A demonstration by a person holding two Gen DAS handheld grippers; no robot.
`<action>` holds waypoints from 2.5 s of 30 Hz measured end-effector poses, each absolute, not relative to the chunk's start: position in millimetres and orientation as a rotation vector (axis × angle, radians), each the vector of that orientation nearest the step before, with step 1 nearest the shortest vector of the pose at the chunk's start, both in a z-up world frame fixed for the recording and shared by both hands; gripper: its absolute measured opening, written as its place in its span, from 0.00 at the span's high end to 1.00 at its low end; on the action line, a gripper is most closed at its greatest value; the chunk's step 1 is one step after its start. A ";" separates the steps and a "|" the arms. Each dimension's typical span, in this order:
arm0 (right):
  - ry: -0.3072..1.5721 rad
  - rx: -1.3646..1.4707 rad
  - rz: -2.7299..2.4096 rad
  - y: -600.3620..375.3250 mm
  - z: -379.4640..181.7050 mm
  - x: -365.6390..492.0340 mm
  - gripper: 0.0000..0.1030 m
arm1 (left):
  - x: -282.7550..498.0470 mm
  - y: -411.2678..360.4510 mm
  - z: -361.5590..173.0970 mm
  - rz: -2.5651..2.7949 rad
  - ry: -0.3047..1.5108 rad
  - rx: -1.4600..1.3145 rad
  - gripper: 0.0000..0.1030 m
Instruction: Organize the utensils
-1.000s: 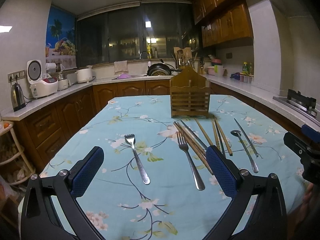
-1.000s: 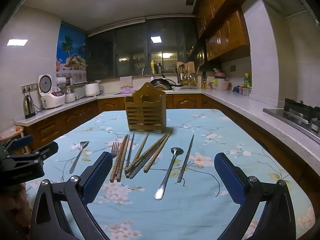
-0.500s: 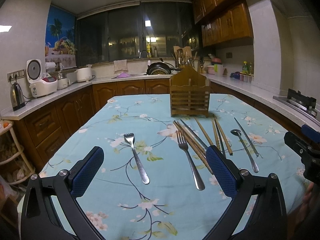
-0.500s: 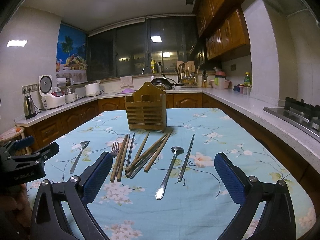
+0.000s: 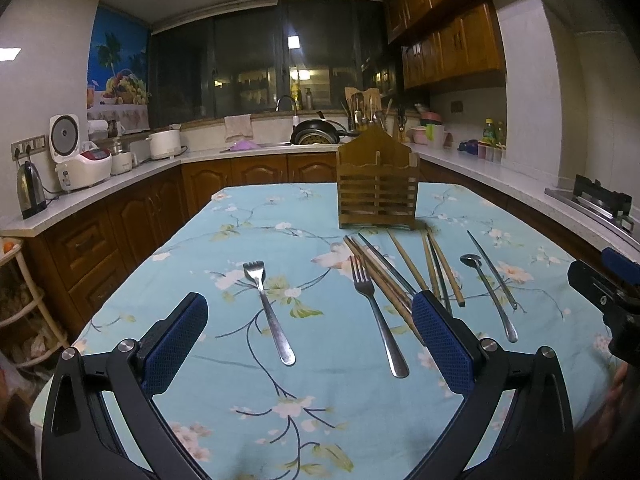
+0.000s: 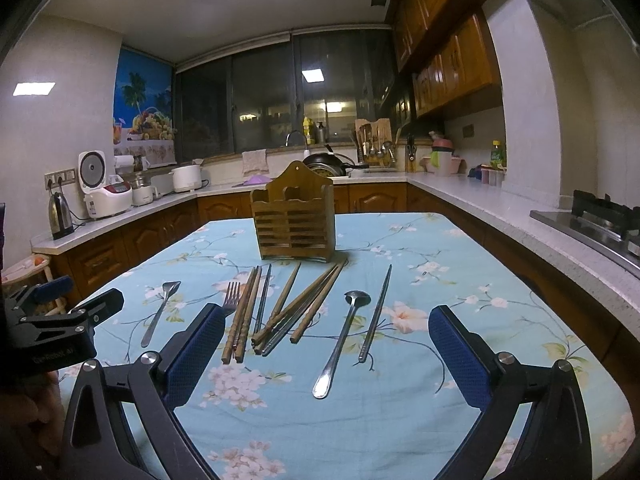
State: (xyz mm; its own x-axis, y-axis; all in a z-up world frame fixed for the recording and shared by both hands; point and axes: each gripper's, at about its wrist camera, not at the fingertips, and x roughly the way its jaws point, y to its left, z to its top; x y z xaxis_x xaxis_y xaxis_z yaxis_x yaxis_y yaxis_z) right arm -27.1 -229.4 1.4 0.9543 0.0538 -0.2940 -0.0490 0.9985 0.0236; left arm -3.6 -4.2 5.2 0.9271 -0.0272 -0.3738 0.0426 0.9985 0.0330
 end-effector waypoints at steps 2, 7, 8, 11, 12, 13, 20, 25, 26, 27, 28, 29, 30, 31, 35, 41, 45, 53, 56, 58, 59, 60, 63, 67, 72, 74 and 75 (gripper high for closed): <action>0.303 0.016 0.055 -226.5 0.1 -29.3 0.00 | -2.9 -4.1 4.3 -0.036 0.386 0.038 0.00; 0.320 0.019 0.063 -221.9 -0.6 -30.2 0.00 | 4.1 -2.9 0.5 -0.042 0.415 0.028 0.00; 0.330 0.020 0.068 -221.7 -0.4 -29.6 0.00 | 5.6 -2.3 0.1 -0.043 0.425 0.025 0.00; 0.371 0.022 0.085 -223.5 1.3 -22.0 0.00 | 14.6 -1.3 -2.6 -0.055 0.467 0.014 0.00; 0.382 0.023 0.089 -224.4 1.7 -19.1 0.00 | 18.5 -0.8 -2.3 -0.061 0.486 0.012 0.00; 0.394 0.024 0.097 -224.8 2.0 -16.4 0.00 | 23.1 -0.7 -2.5 -0.072 0.505 0.007 0.00; 0.508 0.046 0.149 -229.1 6.2 15.5 0.01 | 67.6 -1.1 1.3 -0.146 0.640 -0.026 0.00; 0.588 0.095 0.174 -241.4 5.8 46.3 0.01 | 111.0 2.8 1.4 -0.193 0.747 -0.080 0.00; 0.602 0.112 0.174 -244.9 5.4 52.5 0.01 | 117.3 2.7 1.5 -0.199 0.758 -0.082 0.00; 0.615 0.122 0.171 -247.5 5.3 58.6 0.01 | 123.9 2.4 1.6 -0.202 0.769 -0.079 0.00; 0.628 0.127 0.170 -250.1 5.8 64.7 0.03 | 129.7 2.2 2.0 -0.203 0.779 -0.074 0.00; 0.638 0.132 0.169 -252.6 5.4 71.6 0.04 | 135.5 1.3 1.8 -0.205 0.789 -0.067 0.00; 0.650 0.135 0.168 -254.9 4.7 78.2 0.06 | 142.4 -0.4 1.3 -0.207 0.797 -0.057 0.01; 0.665 0.140 0.168 -257.0 3.2 85.8 0.10 | 148.0 -1.5 0.2 -0.210 0.803 -0.048 0.01; 0.737 0.169 0.161 -266.2 -3.4 115.2 0.25 | 170.1 -10.0 -7.0 -0.231 0.845 -0.016 0.03; 0.836 0.196 0.153 -273.5 -23.9 145.2 0.44 | 200.8 -21.1 -26.6 -0.259 0.920 0.005 0.11; 0.908 0.206 0.148 -278.5 -40.9 158.9 0.55 | 218.6 -28.7 -40.2 -0.269 0.957 0.018 0.21; 0.932 0.167 0.127 -275.9 -50.0 176.0 0.90 | 228.7 -39.2 -48.6 -0.346 0.961 0.034 0.79; 0.934 0.182 0.147 -279.1 -48.4 174.6 0.96 | 223.6 -41.0 -45.5 -0.367 0.946 0.044 0.86; 0.918 0.198 0.163 -279.9 -44.2 172.1 0.96 | 219.1 -38.5 -41.9 -0.386 0.940 0.031 0.97; 0.908 0.206 0.168 -280.0 -41.7 170.6 0.96 | 218.0 -37.5 -40.4 -0.387 0.939 0.023 0.97; 0.899 0.217 0.176 -279.4 -40.1 169.8 0.97 | 216.8 -36.9 -38.5 -0.388 0.934 0.018 0.98; 0.868 0.246 0.194 -280.7 -29.6 162.2 0.97 | 210.2 -31.6 -29.9 -0.392 0.912 0.004 0.98; 0.824 0.270 0.210 -281.5 -13.5 154.2 0.98 | 201.5 -22.7 -15.8 -0.390 0.875 -0.012 0.98; 0.777 0.274 0.213 -277.2 2.7 150.3 0.98 | 192.6 -11.3 4.2 -0.389 0.830 -0.039 0.98; 0.760 0.273 0.217 -275.6 9.3 148.2 0.98 | 189.0 -7.1 12.7 -0.391 0.808 -0.047 0.98; 0.752 0.270 0.217 -274.8 11.9 147.2 0.98 | 187.3 -5.4 17.2 -0.395 0.797 -0.052 0.98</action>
